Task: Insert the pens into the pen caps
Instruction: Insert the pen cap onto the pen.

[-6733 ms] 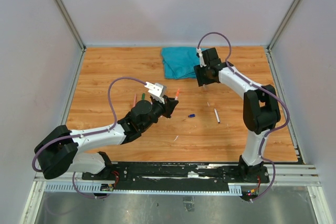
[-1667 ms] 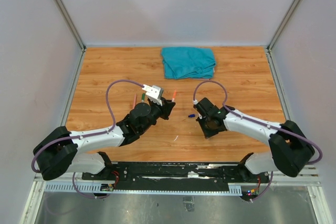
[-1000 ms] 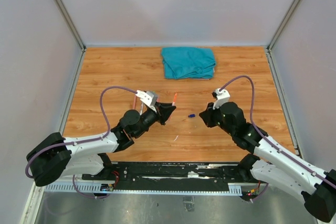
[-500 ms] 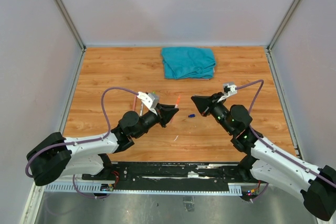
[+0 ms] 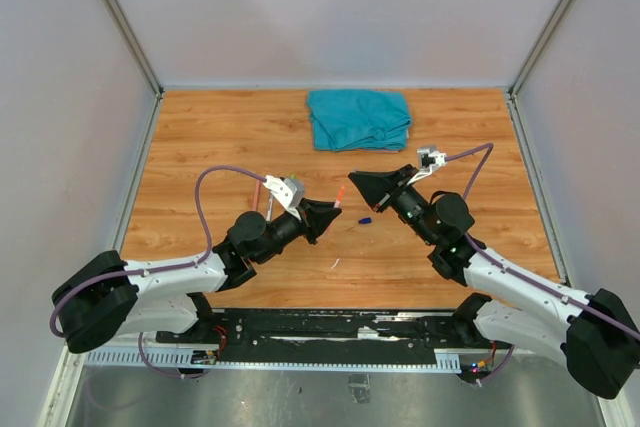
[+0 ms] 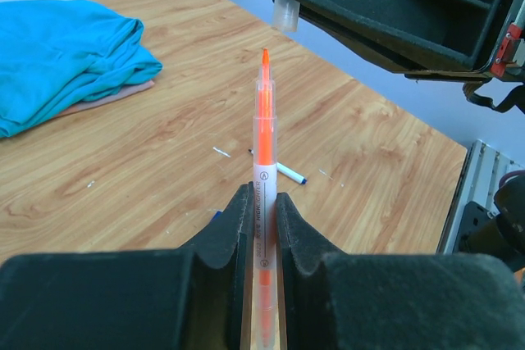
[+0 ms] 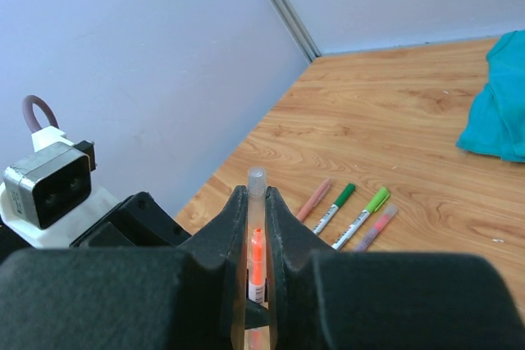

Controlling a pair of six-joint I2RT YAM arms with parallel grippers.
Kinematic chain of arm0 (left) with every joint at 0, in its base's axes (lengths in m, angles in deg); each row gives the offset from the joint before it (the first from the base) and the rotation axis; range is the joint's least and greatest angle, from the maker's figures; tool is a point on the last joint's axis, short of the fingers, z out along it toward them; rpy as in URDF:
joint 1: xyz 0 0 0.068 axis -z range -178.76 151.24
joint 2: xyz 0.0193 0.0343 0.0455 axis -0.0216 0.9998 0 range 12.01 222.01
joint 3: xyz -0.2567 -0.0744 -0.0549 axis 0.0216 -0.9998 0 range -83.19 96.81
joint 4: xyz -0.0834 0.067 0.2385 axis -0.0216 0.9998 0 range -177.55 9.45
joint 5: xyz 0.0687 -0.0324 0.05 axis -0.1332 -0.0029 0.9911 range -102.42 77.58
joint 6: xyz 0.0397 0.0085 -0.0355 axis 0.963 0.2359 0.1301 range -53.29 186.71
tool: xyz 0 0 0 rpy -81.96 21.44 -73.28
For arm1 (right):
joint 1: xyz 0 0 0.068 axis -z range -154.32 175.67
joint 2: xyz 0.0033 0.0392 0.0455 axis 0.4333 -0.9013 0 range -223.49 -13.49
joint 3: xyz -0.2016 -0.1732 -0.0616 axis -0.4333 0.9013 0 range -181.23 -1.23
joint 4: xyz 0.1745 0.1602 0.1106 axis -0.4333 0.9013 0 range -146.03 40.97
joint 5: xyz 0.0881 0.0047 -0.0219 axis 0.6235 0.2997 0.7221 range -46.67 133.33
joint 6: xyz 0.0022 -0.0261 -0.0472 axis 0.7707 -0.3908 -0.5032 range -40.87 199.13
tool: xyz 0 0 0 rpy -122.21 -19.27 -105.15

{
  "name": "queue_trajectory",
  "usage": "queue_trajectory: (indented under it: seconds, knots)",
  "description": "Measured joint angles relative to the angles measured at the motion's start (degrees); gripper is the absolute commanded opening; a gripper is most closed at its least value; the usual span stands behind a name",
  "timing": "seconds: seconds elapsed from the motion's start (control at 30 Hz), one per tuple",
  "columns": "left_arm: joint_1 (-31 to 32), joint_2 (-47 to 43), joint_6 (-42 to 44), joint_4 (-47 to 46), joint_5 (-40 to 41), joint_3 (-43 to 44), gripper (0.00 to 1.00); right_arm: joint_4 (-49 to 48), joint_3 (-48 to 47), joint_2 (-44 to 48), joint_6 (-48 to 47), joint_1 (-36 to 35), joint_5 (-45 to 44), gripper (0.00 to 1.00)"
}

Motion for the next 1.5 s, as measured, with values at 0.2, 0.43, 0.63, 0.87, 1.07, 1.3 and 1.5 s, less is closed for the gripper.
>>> queue_trajectory:
  seconds: [0.2, 0.43, 0.63, 0.87, 1.07, 1.3, 1.5]
  knots:
    - [0.0, 0.2, 0.2, 0.0, -0.1, 0.0, 0.01, -1.5, -0.1, -0.7, 0.5, 0.0, 0.9, 0.01]
    - [0.0, 0.2, 0.2, 0.0, -0.3, 0.0, 0.01, -1.9, -0.1, -1.4, 1.0, 0.0, 1.8, 0.01]
    - [0.0, 0.2, 0.2, 0.0, -0.4, 0.0, 0.0, -1.9, -0.1, -1.6, 1.1, 0.0, 1.9, 0.01]
    - [0.0, 0.2, 0.3, 0.0, -0.4, 0.0, 0.01, -1.6, -0.1, -1.6, 1.0, 0.0, 1.9, 0.01]
    - [0.0, 0.2, 0.3, 0.0, -0.4, 0.0, 0.01, -1.1, -0.1, -1.6, 1.0, 0.0, 1.9, 0.01]
    - [0.0, 0.3, 0.4, 0.0, -0.4, 0.0, 0.01, -0.7, -0.1, -1.9, 1.0, 0.0, 2.1, 0.01]
    - [0.0, 0.6, 0.3, 0.0, -0.4, 0.0, 0.0, -0.1, -0.1, -2.8, 1.0, 0.0, 2.9, 0.01]
